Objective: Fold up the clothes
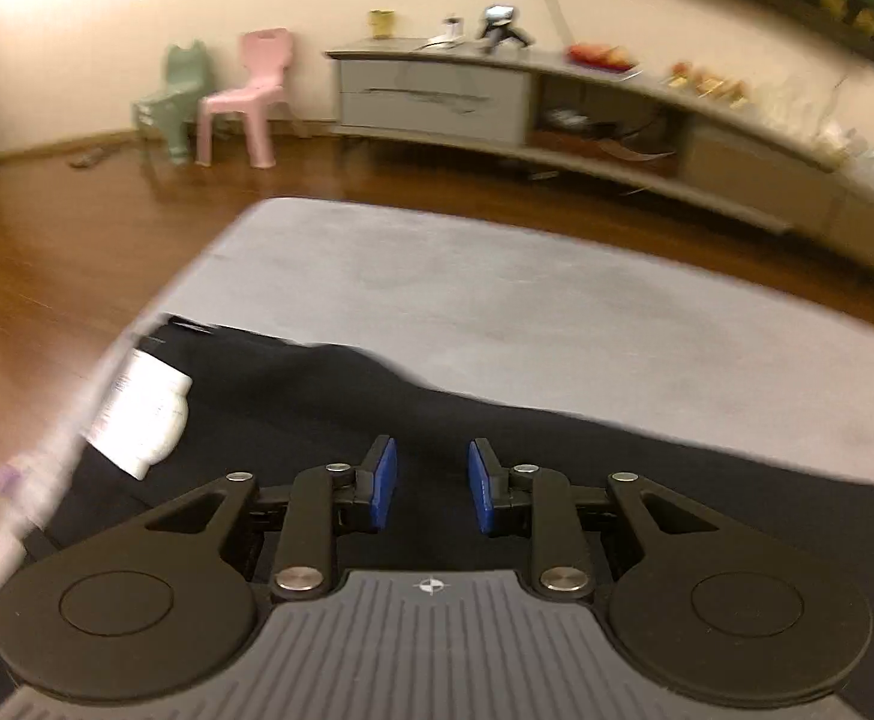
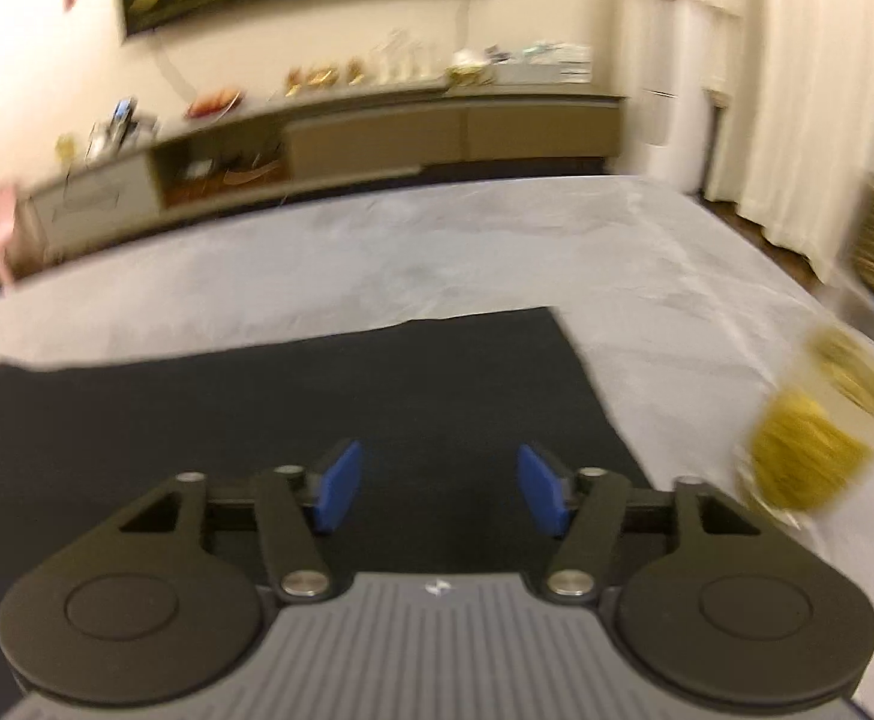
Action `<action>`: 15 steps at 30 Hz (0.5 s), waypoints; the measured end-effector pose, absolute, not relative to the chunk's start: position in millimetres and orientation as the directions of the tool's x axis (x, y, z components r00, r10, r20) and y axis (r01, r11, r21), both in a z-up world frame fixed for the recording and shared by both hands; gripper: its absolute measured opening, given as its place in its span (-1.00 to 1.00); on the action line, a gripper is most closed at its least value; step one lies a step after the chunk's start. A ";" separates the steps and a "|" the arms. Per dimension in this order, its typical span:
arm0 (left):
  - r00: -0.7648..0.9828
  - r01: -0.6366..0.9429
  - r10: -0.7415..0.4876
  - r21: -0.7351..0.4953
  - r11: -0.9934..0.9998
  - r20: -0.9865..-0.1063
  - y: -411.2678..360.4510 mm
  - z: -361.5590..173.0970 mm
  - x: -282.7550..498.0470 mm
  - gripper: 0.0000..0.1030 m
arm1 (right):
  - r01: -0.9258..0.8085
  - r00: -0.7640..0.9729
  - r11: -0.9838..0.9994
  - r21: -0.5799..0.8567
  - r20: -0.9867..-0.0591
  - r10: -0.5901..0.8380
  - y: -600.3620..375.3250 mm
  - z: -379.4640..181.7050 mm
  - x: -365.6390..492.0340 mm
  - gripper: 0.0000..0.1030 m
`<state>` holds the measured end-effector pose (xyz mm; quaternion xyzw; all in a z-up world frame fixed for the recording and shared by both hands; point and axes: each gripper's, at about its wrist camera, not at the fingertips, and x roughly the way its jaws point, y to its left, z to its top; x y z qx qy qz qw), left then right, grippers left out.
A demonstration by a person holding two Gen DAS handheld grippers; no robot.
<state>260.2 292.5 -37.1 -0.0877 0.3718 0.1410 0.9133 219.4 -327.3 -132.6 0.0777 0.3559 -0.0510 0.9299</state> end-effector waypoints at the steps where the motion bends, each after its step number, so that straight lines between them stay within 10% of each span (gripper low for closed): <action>1: 0.709 -0.276 0.146 -0.081 0.958 -0.690 274.4 -27.0 254.7 -0.43 | 0.167 0.740 0.978 0.123 -0.671 -0.042 -333.2 -131.6 211.0 0.35; 15: 0.665 0.288 -0.384 -0.254 0.923 -0.640 -24.4 3.9 210.5 -0.24 | 0.266 0.677 0.963 0.048 -0.720 -0.152 -368.6 -170.2 196.3 0.33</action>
